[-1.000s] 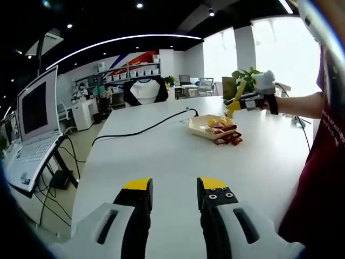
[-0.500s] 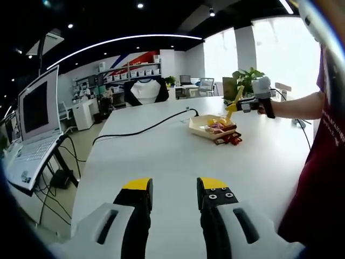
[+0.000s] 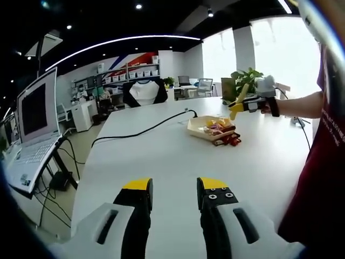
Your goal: Place the target food into the container with the food tongs after gripping and lifting it, then release it inside without dropping or visibly crushing the food.
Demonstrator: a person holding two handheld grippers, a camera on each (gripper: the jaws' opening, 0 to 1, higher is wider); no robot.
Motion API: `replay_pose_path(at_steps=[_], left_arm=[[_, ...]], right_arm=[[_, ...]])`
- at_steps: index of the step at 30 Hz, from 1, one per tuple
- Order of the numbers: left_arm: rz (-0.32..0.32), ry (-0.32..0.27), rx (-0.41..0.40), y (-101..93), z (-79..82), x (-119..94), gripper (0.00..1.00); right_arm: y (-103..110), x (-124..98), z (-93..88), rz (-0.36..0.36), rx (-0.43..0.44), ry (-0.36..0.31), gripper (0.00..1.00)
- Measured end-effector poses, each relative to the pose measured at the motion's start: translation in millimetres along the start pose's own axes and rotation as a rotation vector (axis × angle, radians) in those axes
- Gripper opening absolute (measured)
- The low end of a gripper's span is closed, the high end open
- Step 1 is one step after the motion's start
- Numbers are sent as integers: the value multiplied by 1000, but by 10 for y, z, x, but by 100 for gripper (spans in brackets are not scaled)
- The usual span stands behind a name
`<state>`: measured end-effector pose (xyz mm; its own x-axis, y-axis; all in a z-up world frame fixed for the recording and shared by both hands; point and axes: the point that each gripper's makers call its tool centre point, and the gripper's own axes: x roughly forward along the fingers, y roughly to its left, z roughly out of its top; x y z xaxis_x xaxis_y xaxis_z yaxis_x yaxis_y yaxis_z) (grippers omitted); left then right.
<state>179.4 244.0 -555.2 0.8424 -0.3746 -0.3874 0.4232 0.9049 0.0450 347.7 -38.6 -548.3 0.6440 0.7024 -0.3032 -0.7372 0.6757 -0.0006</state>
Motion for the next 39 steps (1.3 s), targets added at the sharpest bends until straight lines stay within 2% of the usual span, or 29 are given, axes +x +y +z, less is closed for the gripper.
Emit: replay_pose_path(at_steps=[3,7,15,25,32,35,39], left_arm=[[-7,0,8,-16,16,17,35],[-16,-4,15,-34,43,35,35],[-24,-11,37,-30,106,70,35],[-40,-27,66,-22,227,144,35],[-66,-42,74,-93,299,228,35],[-92,-38,87,-178,299,277,35],[-111,-36,88,-209,306,336,35]], right_arm=[[112,-53,18,44,-11,-2,25],[252,-121,-16,88,-76,18,24],[387,-273,-90,90,-100,40,25],[373,-559,-196,6,-59,31,25],[327,-796,-347,-57,-26,41,26],[255,-910,-408,-112,-37,51,26],[211,-1055,-426,-156,-3,38,26]])
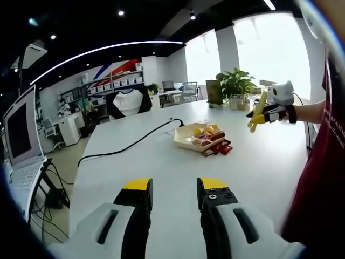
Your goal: Place the target food into the container with the food tongs after gripping and lifting it, then release it inside without dropping or visibly crushing the food.
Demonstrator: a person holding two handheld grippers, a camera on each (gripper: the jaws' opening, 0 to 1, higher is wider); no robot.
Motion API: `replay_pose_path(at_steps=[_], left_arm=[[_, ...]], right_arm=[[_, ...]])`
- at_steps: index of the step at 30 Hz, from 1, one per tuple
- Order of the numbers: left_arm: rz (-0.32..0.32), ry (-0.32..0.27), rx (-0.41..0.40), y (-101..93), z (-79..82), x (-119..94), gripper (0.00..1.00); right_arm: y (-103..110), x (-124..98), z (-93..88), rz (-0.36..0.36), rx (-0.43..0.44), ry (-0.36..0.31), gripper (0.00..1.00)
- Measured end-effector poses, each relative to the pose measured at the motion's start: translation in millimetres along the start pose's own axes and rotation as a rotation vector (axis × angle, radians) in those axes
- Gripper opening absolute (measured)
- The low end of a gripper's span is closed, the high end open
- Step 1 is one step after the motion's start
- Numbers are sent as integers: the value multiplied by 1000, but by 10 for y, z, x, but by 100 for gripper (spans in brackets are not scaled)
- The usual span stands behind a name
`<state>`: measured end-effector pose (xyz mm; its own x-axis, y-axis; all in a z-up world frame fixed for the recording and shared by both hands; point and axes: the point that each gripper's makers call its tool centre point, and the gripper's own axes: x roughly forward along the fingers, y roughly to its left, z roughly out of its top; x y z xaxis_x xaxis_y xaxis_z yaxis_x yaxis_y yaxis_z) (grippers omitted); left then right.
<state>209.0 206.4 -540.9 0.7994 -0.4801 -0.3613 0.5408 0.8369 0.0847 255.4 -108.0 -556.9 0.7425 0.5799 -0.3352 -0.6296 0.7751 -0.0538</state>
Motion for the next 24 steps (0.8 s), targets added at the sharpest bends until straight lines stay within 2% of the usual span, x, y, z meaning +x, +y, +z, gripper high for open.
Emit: replay_pose_path(at_steps=[5,12,19,24], left_arm=[[-6,-36,-4,34,152,60,35],[-11,-50,5,20,206,89,35],[-21,-52,12,-13,217,94,35],[-25,-51,20,-21,225,86,35]], right_arm=[[-105,-199,-47,-51,47,-19,26],[-142,-482,-141,-96,105,-43,26],[-85,-566,-206,-110,115,-28,26],[-21,-519,-159,-66,101,-35,25]])
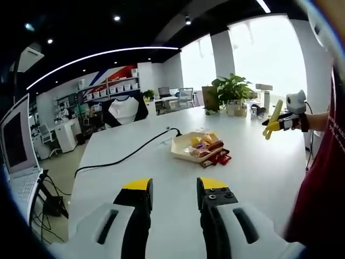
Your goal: Place the target food into the container with the food tongs after gripping and lifting it, then release it inside without dropping or visibly crushing the food.
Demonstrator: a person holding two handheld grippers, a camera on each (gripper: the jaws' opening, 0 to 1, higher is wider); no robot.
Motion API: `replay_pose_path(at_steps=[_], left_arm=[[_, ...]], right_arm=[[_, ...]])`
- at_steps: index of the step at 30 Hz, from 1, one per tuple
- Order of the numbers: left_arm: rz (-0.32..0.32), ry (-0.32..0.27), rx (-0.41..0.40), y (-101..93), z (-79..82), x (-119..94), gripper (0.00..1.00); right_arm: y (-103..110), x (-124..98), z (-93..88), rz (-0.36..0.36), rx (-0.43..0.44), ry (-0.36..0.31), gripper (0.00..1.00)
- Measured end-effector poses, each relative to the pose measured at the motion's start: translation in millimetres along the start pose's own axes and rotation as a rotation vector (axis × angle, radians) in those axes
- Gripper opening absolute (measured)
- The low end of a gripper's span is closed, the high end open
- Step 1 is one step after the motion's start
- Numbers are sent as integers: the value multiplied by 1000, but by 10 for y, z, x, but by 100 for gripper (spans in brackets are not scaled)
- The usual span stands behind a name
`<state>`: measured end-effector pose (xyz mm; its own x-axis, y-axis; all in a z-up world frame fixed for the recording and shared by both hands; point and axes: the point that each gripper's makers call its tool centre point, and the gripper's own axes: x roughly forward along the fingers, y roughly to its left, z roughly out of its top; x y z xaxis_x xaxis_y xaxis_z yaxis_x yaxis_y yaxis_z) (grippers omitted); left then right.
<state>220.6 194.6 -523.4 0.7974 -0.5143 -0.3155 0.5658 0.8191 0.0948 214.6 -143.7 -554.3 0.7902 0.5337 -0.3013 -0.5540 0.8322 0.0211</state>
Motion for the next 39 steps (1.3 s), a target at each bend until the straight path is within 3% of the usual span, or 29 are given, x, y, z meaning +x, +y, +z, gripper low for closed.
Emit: replay_pose_path(at_steps=[2,26,39], left_arm=[[2,2,1,1,-5,-13,35],[12,36,7,-47,-55,-79,35],[40,70,-2,-72,-162,-206,35]], right_arm=[[95,44,27,63,-14,2,25],[486,672,483,425,-300,45,26],[737,958,514,584,-383,77,25]])
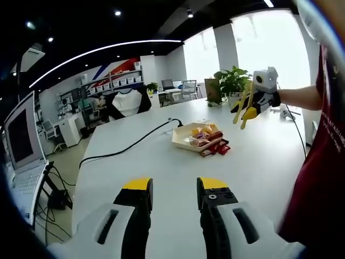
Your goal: Place the target food into the container with the food tongs after gripping and lifting it, then release it inside without dropping or visibly crushing the food.
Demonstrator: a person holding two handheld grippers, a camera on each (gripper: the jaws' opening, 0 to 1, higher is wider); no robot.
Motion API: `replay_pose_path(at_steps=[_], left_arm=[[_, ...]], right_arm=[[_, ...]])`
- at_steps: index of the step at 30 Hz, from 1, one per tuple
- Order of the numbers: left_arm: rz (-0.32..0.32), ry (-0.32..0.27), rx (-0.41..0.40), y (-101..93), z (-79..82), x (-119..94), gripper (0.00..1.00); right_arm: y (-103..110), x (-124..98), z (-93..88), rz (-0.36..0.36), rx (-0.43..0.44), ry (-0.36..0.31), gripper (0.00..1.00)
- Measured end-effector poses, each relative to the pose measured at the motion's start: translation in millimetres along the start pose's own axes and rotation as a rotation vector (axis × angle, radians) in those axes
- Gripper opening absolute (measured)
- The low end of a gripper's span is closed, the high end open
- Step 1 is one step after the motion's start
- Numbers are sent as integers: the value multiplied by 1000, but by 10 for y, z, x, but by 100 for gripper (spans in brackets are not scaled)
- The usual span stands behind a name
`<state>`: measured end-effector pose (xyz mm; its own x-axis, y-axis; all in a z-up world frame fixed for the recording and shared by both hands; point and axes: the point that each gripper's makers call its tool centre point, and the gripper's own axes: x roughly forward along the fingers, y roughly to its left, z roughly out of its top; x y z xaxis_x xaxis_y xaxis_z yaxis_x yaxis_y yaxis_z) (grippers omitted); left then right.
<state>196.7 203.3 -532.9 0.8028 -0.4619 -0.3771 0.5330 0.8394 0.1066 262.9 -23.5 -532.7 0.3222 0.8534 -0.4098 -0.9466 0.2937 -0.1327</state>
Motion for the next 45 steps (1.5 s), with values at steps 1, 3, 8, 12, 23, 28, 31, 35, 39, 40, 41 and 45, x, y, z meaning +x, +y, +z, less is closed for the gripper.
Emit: replay_pose_path(at_steps=[1,3,8,12,23,28,31,35,39,40,41,45], left_arm=[[3,2,-2,6,-9,-7,35],[9,5,-4,15,-18,-15,35],[16,7,-6,27,-19,-21,35],[27,6,-13,39,-21,-37,35],[49,18,-30,74,-80,-63,35],[57,28,-37,93,-114,-75,35],[59,31,-37,95,-120,-84,35],[64,38,-36,105,-133,-107,35],[69,47,-37,115,-153,-127,35],[70,49,-36,115,-157,-130,35],[69,51,-35,111,-160,-132,35],[66,58,-32,93,-167,-135,35]], right_arm=[[2,9,-4,6,-6,4,25],[-3,25,-13,16,-14,12,25],[-9,48,-17,32,-18,16,25],[-26,84,-42,45,-13,22,25],[-73,234,-222,68,-5,57,25],[-112,344,-429,70,6,95,24],[-116,383,-482,74,5,110,24],[-120,425,-536,82,8,116,24],[-111,447,-584,89,8,126,25],[-113,451,-588,89,8,126,25],[-115,461,-590,88,10,123,24],[-140,496,-635,89,4,128,24]])
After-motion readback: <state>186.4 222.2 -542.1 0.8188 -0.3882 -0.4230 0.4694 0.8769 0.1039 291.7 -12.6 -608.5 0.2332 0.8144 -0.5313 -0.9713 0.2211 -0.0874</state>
